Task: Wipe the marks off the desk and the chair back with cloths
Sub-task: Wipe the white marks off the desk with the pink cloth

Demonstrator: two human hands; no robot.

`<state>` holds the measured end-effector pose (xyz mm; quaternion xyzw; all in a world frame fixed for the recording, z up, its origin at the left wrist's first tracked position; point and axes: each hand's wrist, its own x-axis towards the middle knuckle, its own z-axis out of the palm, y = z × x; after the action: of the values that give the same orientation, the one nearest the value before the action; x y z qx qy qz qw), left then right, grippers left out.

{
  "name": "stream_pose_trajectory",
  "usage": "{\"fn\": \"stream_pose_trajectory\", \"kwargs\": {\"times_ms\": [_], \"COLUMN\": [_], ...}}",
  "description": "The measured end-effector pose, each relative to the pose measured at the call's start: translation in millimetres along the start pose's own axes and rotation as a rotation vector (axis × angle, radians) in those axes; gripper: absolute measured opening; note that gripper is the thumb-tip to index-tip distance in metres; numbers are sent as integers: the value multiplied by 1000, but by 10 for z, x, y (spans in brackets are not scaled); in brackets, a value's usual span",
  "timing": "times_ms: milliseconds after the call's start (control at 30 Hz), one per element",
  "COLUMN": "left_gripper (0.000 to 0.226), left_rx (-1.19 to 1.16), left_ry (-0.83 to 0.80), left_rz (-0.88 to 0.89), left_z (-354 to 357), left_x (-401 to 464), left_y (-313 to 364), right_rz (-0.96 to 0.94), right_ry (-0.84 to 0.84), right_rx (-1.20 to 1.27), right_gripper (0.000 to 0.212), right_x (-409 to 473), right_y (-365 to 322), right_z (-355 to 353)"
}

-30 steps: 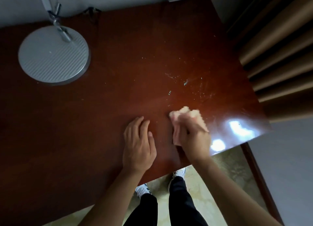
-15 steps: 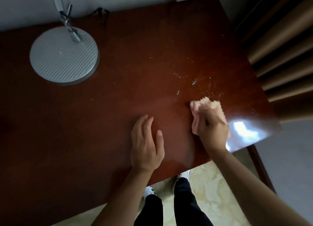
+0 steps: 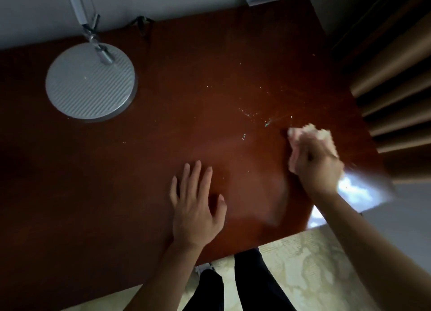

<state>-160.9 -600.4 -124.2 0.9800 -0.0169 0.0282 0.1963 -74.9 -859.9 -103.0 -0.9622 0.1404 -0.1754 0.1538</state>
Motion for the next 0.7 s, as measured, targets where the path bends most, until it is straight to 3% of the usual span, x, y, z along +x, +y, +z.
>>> {"fn": "stream_pose_trajectory", "kwargs": {"times_ms": [67,167,267,400,500,600,700], "left_gripper": [67,70,73,79,83,83,81], "left_rx": [74,151,181,210,245,241,221], "left_ry": [-39,-68,-32,-106,-125,-90,-66], "left_rz": [-22,-25,-52,-98,-115,-107,-91], "left_z": [-1,4,-14,54,102,107,106], "left_x": [13,266,705,1067,1092,1107,1102], "left_y": [27,83,142,257,255,260,273], "right_rz": [35,-262,-490,-317,-249,-431,-552], "right_ry": [-55,-286,-193,-153,-122,-240,-235], "right_rx": [27,122,205,163,145,231,274], "right_gripper": [16,25,27,24,24,22,25], "right_x": [-132,-397,-253,416,308,-31,133], "right_y": [-2,-394,-694,-352,-93,-347,-763], "right_z": [-76,61,386,389,222,250,447]}}
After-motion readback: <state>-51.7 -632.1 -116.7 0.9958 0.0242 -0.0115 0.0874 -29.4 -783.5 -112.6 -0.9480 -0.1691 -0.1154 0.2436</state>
